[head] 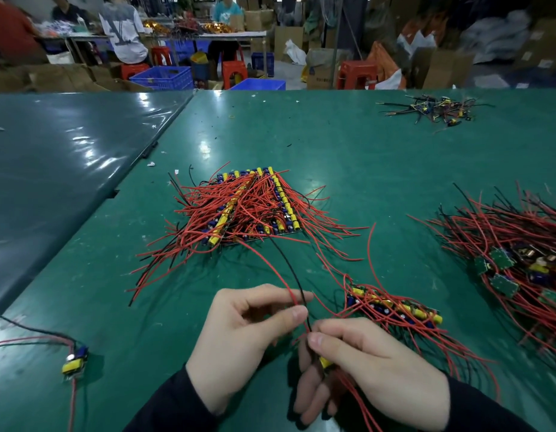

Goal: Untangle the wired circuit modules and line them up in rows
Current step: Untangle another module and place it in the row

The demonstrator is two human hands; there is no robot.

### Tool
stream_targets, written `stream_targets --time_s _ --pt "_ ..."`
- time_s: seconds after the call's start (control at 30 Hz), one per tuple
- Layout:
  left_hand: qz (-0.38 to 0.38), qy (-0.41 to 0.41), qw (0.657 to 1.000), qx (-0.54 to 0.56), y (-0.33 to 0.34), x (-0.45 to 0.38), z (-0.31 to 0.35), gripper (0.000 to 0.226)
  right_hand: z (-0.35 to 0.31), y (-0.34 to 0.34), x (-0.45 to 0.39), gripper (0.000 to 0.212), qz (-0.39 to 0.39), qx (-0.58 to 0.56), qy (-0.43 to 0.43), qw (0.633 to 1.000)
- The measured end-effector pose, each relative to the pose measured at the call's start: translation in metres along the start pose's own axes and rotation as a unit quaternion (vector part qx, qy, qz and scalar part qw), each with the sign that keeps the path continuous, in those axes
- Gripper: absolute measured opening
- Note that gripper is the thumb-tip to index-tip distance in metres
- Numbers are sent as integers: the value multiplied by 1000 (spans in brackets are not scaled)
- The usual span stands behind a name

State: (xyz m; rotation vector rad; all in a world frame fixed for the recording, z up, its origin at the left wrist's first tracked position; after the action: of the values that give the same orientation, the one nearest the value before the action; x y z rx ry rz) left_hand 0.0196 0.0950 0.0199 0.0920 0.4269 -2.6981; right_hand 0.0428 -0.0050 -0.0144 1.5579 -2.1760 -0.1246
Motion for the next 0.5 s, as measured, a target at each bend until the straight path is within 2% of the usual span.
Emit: stream_targets --time_s 0.07,0.23,0.37,0.5 --pt "-6 -33 999 40 -2 -1 -5 17 1 1 1 29 3 -4 3 1000" --pt "-97 -58 989 100 14 2 -6 17 1 0 1 30 26 17 -2 1000" --pt "-118 -75 983 117 19 5 -8 21 -6 -4 0 22 52 38 -23 998" --pt "-121 -71 984 108 19 5 -5 11 -3 -2 -1 26 35 10 -9 999"
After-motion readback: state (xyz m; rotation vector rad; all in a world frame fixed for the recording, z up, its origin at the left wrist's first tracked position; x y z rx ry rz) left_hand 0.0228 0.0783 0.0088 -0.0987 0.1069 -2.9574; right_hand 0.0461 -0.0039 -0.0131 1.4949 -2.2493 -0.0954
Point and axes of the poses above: each hand's wrist, its own x-axis away from the middle knuckle, its own y-axis out of the palm, z = x × y, the point moved 9 cm from there along -x, towards the middle knuckle, and after that the axes turned 14 degrees about -x, right-handed, at the moved point
